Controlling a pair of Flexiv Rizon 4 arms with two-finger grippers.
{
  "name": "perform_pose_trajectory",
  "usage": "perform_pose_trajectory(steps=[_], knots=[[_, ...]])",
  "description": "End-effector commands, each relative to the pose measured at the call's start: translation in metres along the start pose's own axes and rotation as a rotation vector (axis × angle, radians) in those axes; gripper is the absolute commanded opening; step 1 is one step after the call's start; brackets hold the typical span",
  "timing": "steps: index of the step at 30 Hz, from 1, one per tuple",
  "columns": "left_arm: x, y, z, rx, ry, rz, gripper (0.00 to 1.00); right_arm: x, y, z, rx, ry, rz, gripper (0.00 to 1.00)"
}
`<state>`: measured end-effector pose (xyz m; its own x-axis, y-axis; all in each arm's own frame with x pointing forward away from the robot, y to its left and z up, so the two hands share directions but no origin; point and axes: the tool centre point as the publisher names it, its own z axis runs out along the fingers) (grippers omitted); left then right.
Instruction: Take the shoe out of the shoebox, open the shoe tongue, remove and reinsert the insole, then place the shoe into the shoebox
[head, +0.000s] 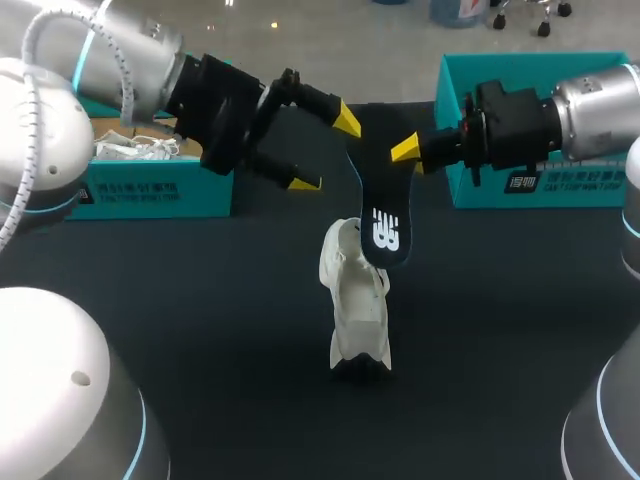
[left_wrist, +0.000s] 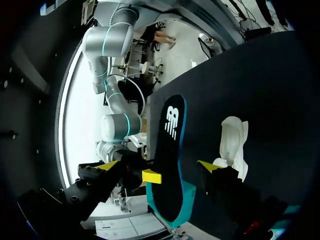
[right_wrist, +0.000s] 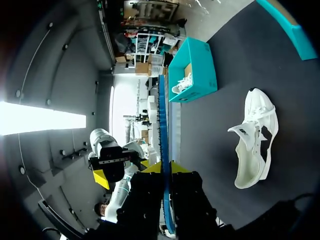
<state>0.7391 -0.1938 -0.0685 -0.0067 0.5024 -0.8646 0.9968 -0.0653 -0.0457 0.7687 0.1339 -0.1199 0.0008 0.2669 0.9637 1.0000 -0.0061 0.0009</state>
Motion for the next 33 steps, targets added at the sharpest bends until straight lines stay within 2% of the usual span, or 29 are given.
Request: perform_pose_trajectory(steps=[1, 8, 10, 25, 28, 29, 33], knots=[[-0.011, 0.01, -0.008, 0.046, 0.308, -0.002, 1.0, 0.0, 0.001, 0.004, 0.007, -0.015, 0.0, 0.0], [-0.018, 0.014, -0.014, 0.058, 0.474, 0.047, 1.0, -0.003, -0.002, 0.004, 0.006, -0.017, -0.002, 0.0], [-0.019, 0.013, -0.015, 0.083, 0.475, 0.043, 1.0, -0.004, -0.003, 0.005, 0.008, -0.019, -0.001, 0.0], [-0.019, 0.013, -0.015, 0.083, 0.475, 0.043, 1.0, -0.01, -0.002, 0.005, 0.02, 0.003, -0.005, 0.0], [-0.02, 0.013, -0.013, 0.055, 0.567, 0.006, 1.0, -0.011, -0.001, 0.005, 0.024, 0.001, -0.001, 0.0], [-0.021, 0.014, -0.013, 0.034, 0.641, -0.004, 1.0, -0.011, -0.002, 0.005, 0.027, -0.001, 0.0, 0.0], [-0.021, 0.015, -0.011, -0.025, 0.784, -0.037, 1.0, -0.011, -0.003, 0.006, 0.03, -0.005, 0.001, 0.0]])
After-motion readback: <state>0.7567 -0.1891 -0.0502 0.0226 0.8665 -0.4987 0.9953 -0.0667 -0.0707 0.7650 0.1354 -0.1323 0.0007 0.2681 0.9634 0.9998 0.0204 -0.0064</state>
